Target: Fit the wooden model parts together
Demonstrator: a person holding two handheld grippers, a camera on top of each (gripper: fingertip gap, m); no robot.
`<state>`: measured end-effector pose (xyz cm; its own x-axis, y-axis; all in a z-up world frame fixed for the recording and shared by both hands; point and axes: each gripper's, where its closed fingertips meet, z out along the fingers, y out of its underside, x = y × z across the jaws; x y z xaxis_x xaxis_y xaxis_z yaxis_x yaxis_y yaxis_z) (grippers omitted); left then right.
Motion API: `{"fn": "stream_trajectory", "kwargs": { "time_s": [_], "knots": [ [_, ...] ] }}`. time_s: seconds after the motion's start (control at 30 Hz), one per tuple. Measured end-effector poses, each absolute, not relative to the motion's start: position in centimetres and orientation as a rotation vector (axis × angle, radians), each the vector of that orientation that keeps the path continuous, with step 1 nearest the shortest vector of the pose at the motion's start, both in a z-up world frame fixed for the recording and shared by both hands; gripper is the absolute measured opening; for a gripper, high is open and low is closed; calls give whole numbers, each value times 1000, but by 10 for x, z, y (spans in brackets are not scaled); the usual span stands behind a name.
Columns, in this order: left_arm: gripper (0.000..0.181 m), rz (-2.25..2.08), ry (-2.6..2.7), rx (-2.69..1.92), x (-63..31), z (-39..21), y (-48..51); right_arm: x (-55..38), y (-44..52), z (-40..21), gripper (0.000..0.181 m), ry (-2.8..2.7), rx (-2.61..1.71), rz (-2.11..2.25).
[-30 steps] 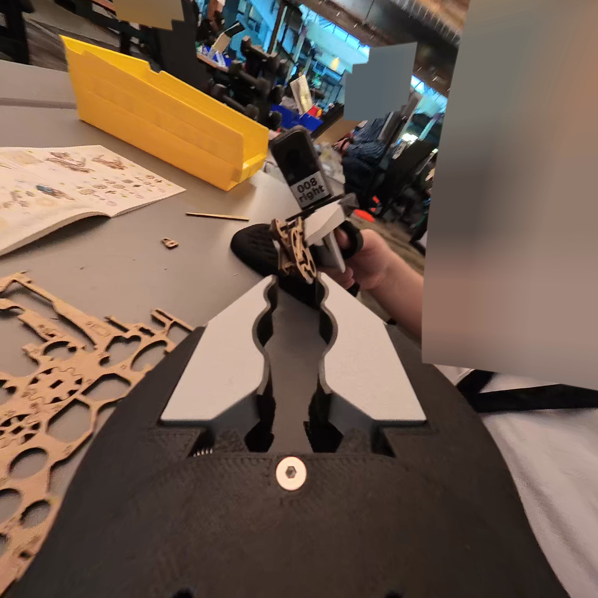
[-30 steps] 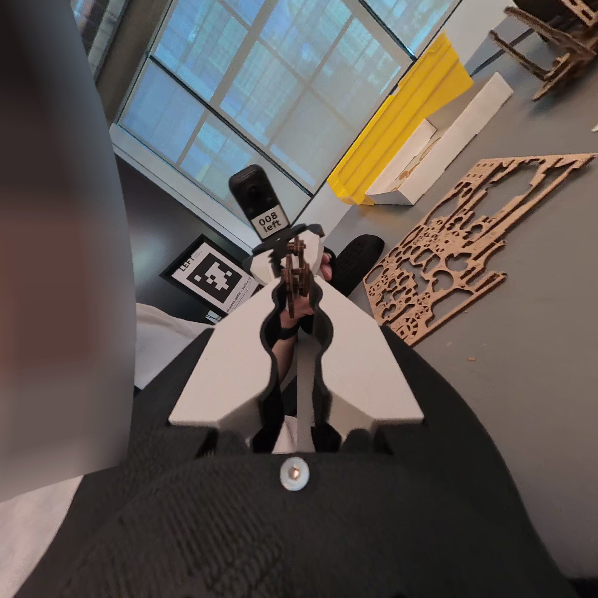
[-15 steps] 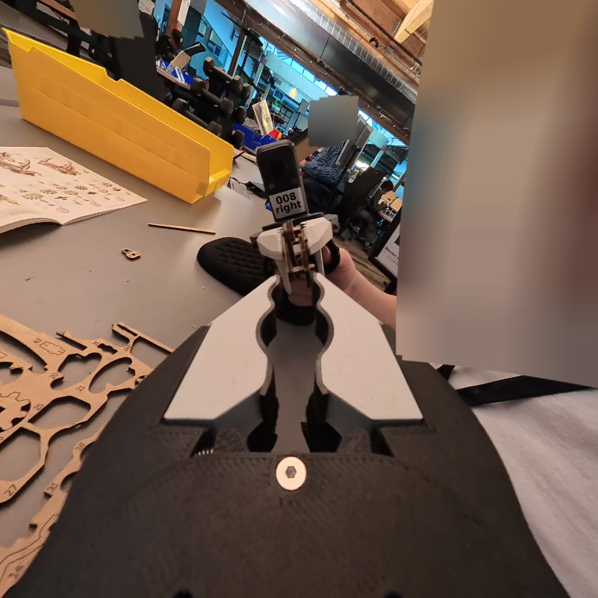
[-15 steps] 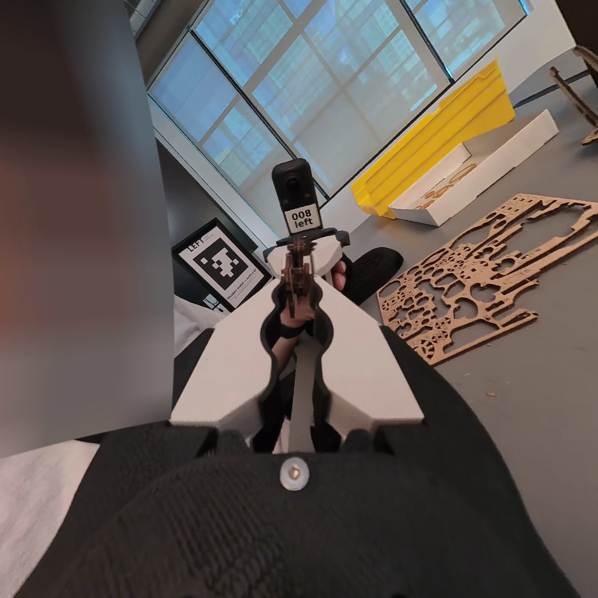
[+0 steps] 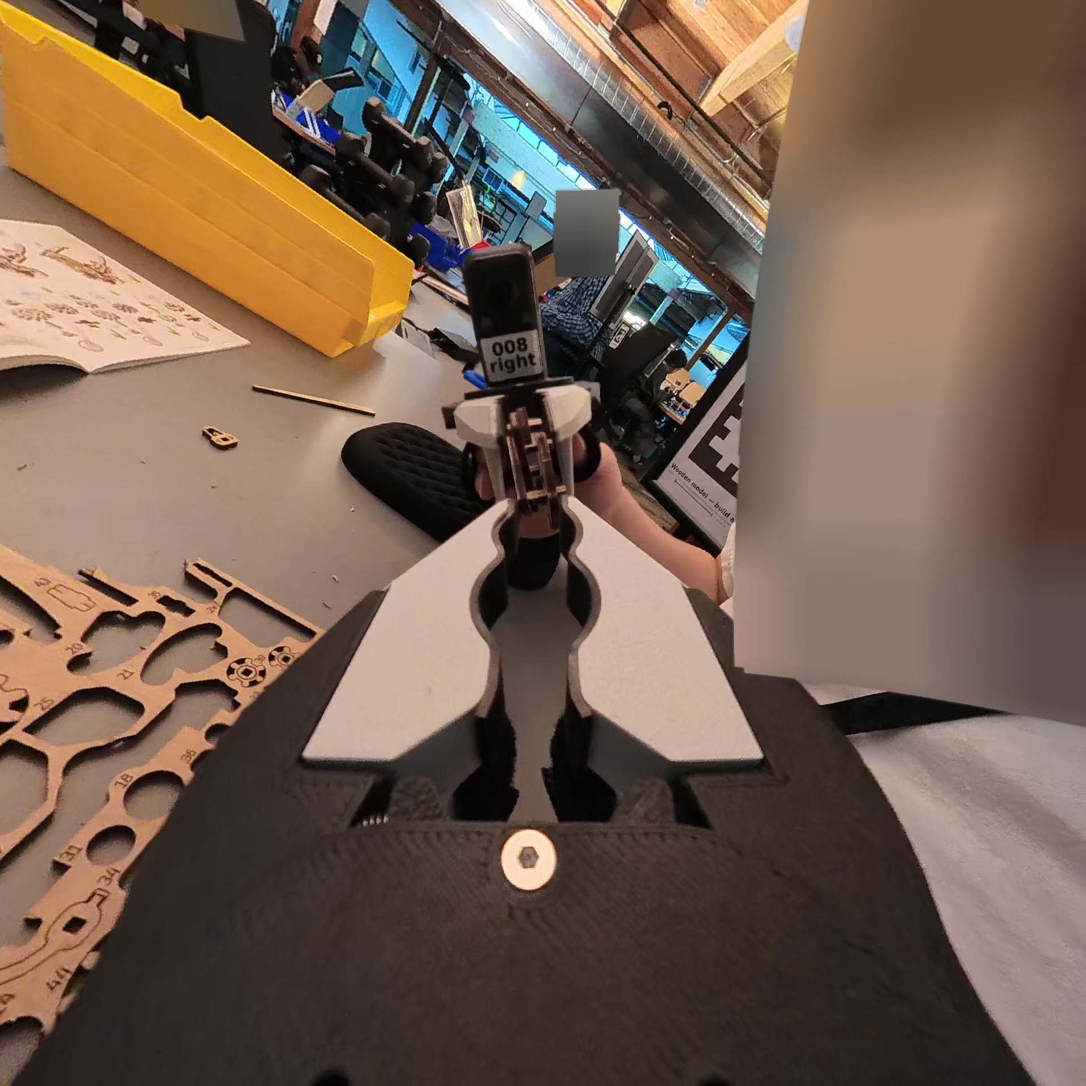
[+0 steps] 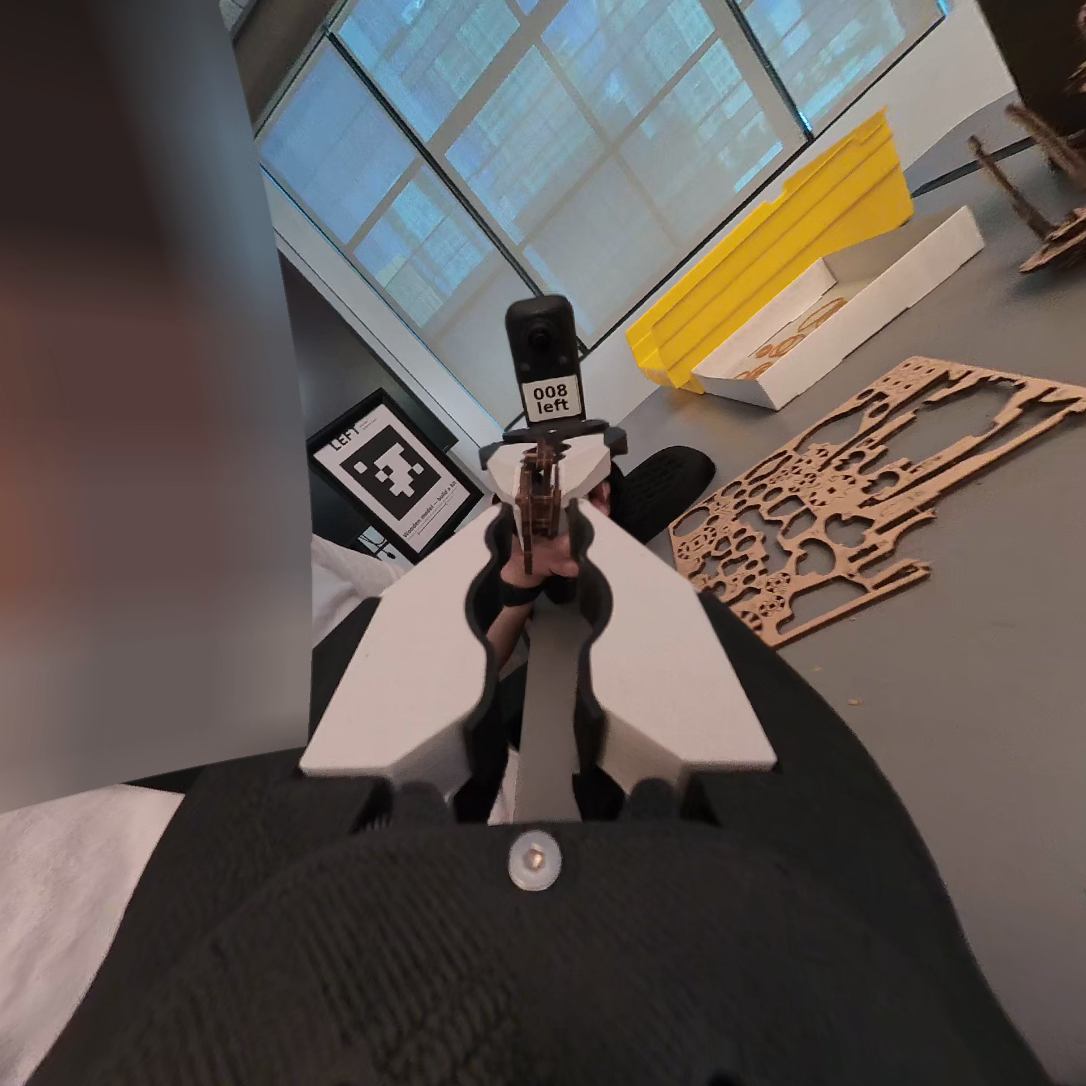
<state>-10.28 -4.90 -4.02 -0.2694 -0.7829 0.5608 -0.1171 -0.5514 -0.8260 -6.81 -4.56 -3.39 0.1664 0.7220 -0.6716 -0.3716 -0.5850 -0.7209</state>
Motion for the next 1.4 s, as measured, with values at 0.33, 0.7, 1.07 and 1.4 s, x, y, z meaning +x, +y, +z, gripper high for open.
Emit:
{"fn": "stream_trajectory", "kwargs": {
  "time_s": [0.33, 0.7, 1.07, 1.4],
  "knots": [
    [11, -1879, 1075, -1609, -100, -50, -42, -57, -35, -36, 22, -411, -1585, 1418],
    [12, -1701, 1122, -1740, -100, -51, 3, -14, -12, -23, 33, -600, -1483, 870],
    [12, -1637, 1206, -1813, -83, -49, 42, 24, 14, -16, 31, -700, -1485, 606],
    [11, -1741, 1254, -1792, -64, -47, 53, 23, 37, 3, 18, -692, -1404, 701]
  ]
}}
